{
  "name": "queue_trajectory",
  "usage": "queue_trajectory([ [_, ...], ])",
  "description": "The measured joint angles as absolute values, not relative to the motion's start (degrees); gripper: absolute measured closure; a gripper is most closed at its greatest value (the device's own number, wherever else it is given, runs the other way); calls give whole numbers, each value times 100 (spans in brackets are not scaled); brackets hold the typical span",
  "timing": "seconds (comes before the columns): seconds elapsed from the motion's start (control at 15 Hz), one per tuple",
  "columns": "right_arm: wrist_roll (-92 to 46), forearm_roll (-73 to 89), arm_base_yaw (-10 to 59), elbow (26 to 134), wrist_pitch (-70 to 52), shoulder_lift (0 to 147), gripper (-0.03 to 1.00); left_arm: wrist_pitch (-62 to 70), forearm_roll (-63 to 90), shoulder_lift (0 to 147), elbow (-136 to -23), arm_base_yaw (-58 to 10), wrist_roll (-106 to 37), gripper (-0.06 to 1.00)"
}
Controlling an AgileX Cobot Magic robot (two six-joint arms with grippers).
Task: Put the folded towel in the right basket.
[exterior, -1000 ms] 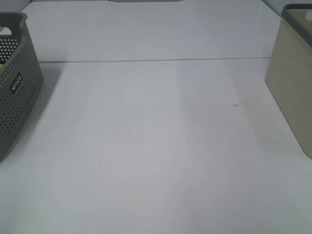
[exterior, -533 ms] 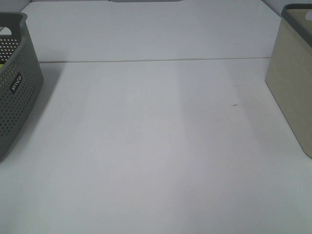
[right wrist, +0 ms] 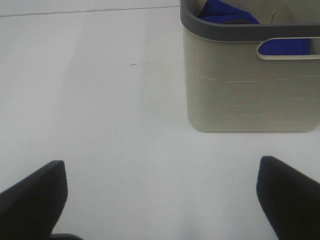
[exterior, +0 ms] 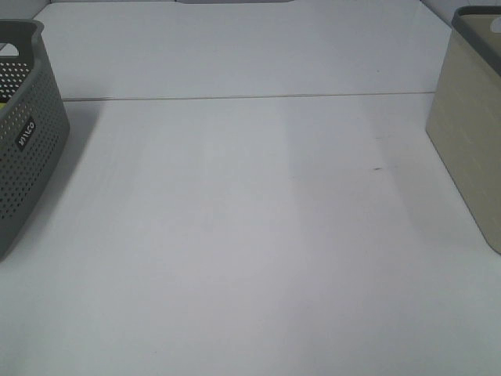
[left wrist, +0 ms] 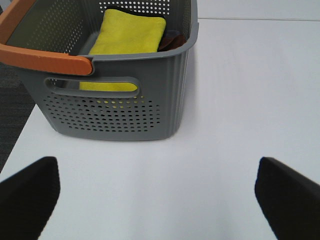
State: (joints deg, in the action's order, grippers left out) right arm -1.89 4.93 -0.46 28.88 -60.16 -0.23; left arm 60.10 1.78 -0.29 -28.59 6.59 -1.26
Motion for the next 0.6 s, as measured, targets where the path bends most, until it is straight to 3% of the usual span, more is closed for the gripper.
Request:
queue_trajectory([
  [0.6, -189, 493, -46, 2888, -6016, -23, -1, 6010, 183, -29, -2859, 659, -126, -4],
])
